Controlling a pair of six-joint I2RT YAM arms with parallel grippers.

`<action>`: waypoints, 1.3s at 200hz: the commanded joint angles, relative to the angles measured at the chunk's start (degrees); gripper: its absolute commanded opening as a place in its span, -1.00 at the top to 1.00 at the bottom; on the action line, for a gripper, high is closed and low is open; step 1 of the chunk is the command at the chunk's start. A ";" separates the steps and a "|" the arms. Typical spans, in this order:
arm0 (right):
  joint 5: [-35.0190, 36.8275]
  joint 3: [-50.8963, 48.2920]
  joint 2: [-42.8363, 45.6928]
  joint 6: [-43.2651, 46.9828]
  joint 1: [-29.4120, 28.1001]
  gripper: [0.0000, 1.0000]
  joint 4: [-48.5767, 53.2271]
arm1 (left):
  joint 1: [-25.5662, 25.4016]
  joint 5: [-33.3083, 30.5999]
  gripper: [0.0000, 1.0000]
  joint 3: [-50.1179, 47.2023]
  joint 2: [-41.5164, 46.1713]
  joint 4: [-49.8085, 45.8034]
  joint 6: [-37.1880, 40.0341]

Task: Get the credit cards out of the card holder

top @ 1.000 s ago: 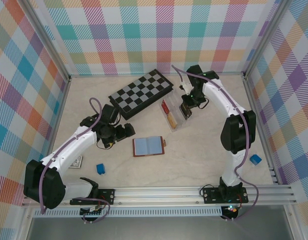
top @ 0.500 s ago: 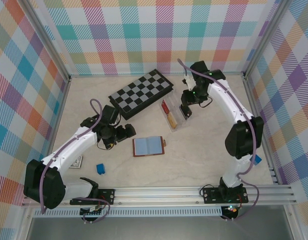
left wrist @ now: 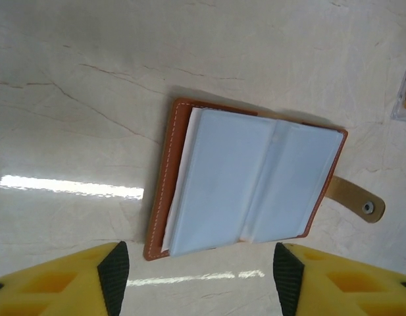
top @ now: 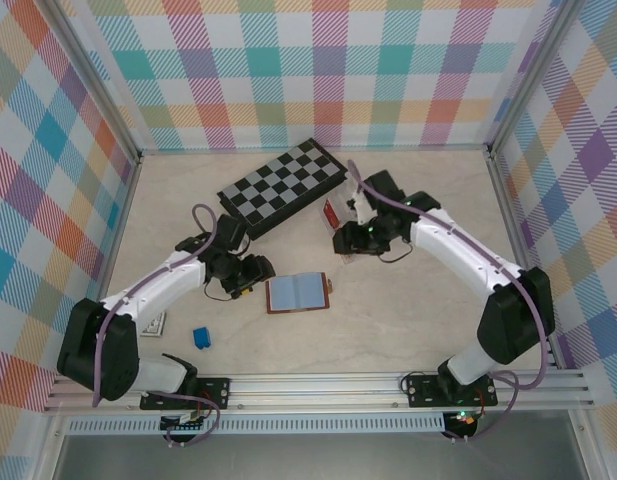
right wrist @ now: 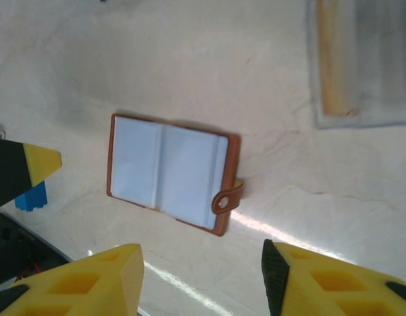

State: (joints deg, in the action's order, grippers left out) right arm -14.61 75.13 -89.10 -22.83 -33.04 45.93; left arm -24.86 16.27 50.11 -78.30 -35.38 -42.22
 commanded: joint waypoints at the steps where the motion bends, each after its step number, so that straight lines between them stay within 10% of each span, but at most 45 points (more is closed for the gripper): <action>1: -0.07 -1.54 -2.02 -7.52 -4.87 -0.04 -6.35 | -1.20 1.87 -0.03 -0.17 -1.88 2.31 -1.32; 97: 9.07 2.07 -17.17 -12.95 -13.46 0.06 -6.09 | -4.84 -1.43 0.52 2.40 -11.67 3.55 -1.87; 260: 7.96 2.31 -25.13 -12.63 -13.28 0.21 -6.11 | -5.70 -0.03 0.50 1.66 -17.61 6.59 -4.19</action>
State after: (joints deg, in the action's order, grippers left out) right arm -4.36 76.64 -112.22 -35.18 -46.44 39.83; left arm -29.23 15.97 51.29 -93.97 -29.12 -45.65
